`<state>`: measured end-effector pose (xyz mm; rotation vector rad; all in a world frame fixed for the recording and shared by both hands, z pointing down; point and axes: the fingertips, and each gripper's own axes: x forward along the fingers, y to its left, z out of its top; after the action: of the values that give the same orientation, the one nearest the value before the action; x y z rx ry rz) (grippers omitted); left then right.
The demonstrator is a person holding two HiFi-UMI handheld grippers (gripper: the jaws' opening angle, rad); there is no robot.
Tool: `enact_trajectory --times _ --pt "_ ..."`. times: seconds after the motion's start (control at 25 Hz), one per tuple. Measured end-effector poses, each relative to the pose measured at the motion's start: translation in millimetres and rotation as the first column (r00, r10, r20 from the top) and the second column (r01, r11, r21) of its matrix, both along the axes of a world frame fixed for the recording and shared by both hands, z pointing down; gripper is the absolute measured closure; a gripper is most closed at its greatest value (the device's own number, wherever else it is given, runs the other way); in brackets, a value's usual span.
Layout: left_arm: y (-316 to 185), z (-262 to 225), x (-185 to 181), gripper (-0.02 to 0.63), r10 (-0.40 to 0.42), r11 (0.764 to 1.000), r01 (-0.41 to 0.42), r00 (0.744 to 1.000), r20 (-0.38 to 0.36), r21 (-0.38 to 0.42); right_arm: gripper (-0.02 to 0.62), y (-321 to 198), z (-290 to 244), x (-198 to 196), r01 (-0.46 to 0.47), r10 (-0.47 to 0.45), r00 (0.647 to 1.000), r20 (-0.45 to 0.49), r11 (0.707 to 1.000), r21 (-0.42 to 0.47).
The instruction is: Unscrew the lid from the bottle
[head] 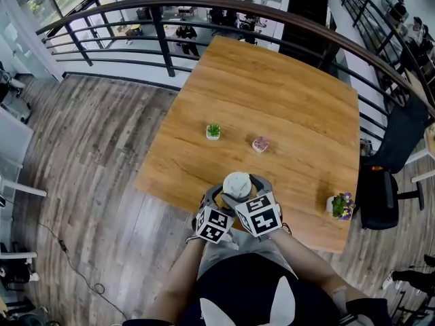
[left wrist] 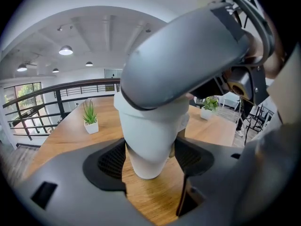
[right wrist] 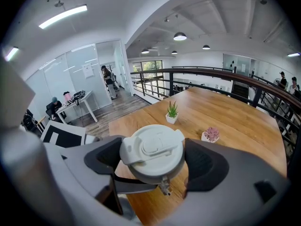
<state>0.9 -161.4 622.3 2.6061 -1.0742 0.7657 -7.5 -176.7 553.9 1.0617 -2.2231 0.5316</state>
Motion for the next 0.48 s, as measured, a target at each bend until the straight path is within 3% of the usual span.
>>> enact_trajectory --times 0.24,0.36,0.48 --pt "-0.8 0.7 -0.4 0.270 0.004 1.000 -0.004 1.000 -0.001 -0.007 0.175 0.9 0.8 -1.9 0.155 -0.155 0.988 -0.008 0.988 0.000" --pt "-1.2 1.1 -0.3 0.270 0.008 1.000 -0.008 1.000 0.002 -0.010 0.175 2.7 1.3 -3.2 0.297 -0.297 0.955 -0.013 0.955 0.001" --pt "-1.6 2.3 -0.7 0.271 0.007 1.000 -0.007 1.000 0.005 -0.009 0.175 4.9 2.8 -5.2 0.428 -0.428 0.904 -0.026 0.904 -0.002"
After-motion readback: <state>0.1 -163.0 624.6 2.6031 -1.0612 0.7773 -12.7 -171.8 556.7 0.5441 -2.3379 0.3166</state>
